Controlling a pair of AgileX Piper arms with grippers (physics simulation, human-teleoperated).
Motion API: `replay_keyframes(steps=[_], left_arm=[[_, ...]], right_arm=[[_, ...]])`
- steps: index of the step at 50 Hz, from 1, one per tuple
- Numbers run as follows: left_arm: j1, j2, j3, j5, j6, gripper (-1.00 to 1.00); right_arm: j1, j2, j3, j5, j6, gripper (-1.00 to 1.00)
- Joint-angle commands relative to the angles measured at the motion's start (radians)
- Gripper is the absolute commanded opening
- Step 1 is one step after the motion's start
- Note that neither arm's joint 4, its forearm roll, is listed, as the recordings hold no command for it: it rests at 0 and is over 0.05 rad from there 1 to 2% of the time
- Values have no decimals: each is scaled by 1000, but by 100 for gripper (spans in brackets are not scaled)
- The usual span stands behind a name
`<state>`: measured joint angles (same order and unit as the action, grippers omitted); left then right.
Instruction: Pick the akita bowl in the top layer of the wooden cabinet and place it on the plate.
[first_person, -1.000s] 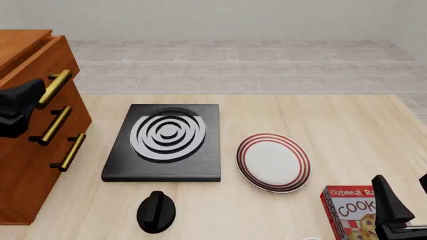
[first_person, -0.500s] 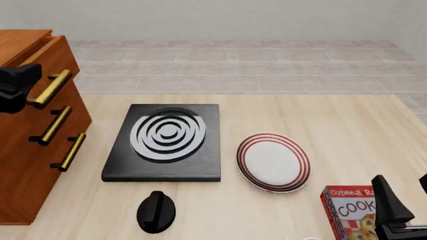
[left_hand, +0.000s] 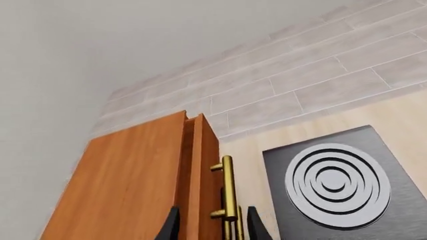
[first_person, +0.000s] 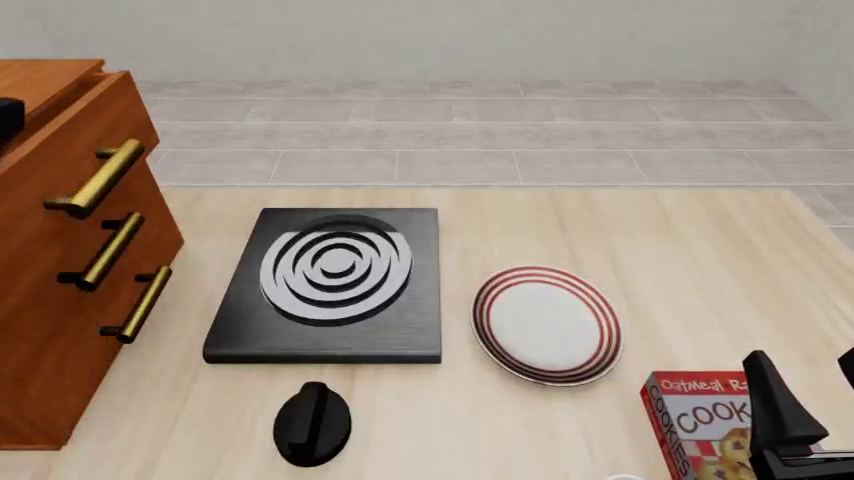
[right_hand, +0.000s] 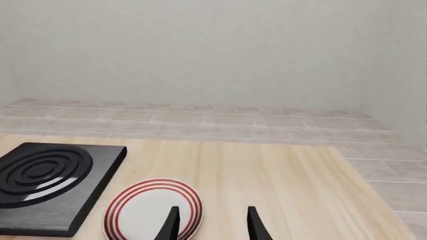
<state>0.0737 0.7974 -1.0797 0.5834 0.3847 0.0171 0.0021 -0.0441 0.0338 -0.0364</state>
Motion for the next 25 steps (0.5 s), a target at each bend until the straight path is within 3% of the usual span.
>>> replay_keyframes(steps=[1,17,25], left_arm=[[72,10,-7,28,25,100],[124,53,36,44,-20,100],[131,82,51,60,-75,100]], right_arm=[[3,0,0,-1,-4,100],[5,0,0,3,-16,100],[5,0,1,4,-19,100]])
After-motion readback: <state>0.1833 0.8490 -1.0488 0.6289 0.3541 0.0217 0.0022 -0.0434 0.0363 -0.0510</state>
